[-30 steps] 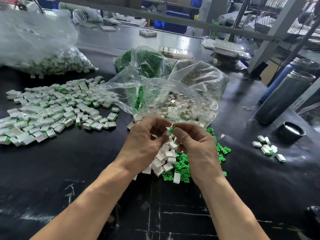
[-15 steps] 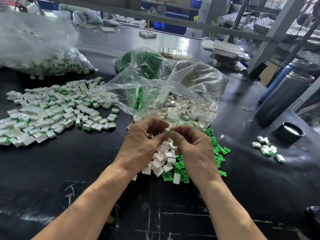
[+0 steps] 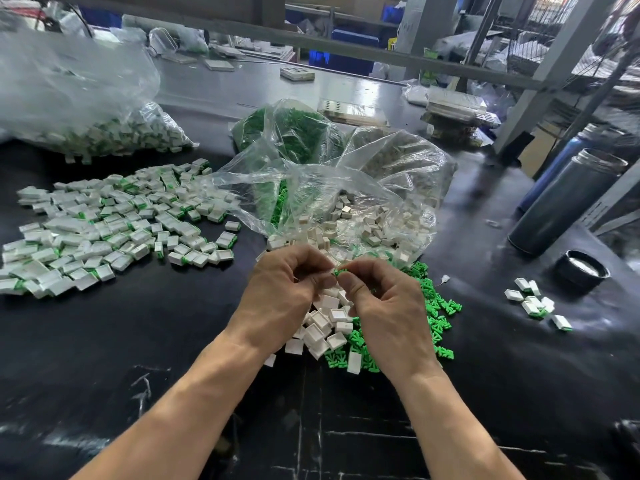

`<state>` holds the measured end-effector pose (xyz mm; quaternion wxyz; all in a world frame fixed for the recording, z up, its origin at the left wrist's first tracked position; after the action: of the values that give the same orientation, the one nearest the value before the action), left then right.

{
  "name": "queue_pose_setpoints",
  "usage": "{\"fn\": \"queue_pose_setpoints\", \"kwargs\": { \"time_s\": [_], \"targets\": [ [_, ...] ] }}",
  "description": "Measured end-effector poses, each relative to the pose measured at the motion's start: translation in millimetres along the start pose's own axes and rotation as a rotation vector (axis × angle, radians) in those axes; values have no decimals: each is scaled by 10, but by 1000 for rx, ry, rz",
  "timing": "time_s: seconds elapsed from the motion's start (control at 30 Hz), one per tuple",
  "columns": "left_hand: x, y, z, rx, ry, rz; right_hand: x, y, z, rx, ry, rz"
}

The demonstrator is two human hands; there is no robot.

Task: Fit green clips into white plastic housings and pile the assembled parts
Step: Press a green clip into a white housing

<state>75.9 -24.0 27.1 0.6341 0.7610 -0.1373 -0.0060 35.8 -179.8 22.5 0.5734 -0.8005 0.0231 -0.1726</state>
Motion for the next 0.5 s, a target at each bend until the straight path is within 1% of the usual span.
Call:
{"fn": "queue_pose_setpoints", "kwargs": {
  "time_s": [0.23,0.4,0.5],
  "targets": [
    [13,26,-36,128,18,49,-2,-65,30,-84,-12,-19],
    [37,25,-10,208,13,68,-3,-93,11,-204,10,-78],
    [50,11,-19,200,7,64,3,-31,18,-122,7,-14]
  ]
}}
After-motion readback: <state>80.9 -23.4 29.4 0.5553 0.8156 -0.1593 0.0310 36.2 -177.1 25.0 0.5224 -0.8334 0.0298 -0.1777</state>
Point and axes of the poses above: each hand's wrist, its own x-axis towards the middle knuckle, its own z-axis out of the palm, y = z × x, the point moved 9 cm from there along x, towards the middle knuckle, and after that the axes turned 1 degree about -z, right-handed, at the moved point
